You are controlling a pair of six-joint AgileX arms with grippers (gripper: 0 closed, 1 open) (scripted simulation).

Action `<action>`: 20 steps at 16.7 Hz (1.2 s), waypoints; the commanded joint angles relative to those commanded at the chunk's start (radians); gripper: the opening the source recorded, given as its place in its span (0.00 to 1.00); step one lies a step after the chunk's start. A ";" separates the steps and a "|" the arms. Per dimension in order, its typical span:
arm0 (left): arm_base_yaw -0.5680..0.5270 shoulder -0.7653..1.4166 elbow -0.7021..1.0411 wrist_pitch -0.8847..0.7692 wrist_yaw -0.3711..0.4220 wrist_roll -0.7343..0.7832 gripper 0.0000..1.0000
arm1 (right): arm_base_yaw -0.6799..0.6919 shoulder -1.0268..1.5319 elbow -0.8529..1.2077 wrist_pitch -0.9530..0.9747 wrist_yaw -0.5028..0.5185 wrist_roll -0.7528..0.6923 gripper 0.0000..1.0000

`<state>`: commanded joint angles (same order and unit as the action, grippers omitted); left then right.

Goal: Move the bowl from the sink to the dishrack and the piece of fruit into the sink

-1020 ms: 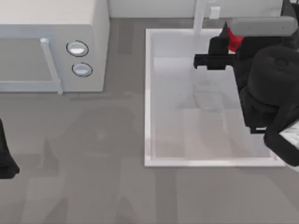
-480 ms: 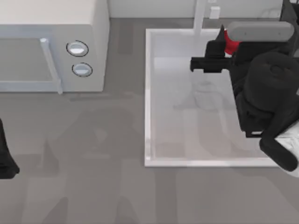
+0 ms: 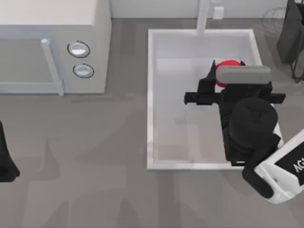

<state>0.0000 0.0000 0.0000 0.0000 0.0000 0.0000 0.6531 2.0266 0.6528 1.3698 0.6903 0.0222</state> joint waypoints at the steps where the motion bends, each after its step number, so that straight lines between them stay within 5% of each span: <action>1: 0.000 0.000 0.000 0.000 0.000 0.000 1.00 | -0.001 0.049 -0.011 0.062 -0.002 -0.002 0.00; 10: 0.000 0.000 0.000 0.000 0.000 0.000 1.00 | -0.004 0.205 -0.044 0.243 -0.006 -0.006 0.00; 20: 0.000 0.000 0.000 0.000 0.000 0.000 1.00 | -0.004 0.205 -0.044 0.243 -0.006 -0.006 0.75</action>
<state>0.0000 0.0000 0.0000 0.0000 0.0000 0.0000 0.6491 2.2314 0.6086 1.6129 0.6848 0.0160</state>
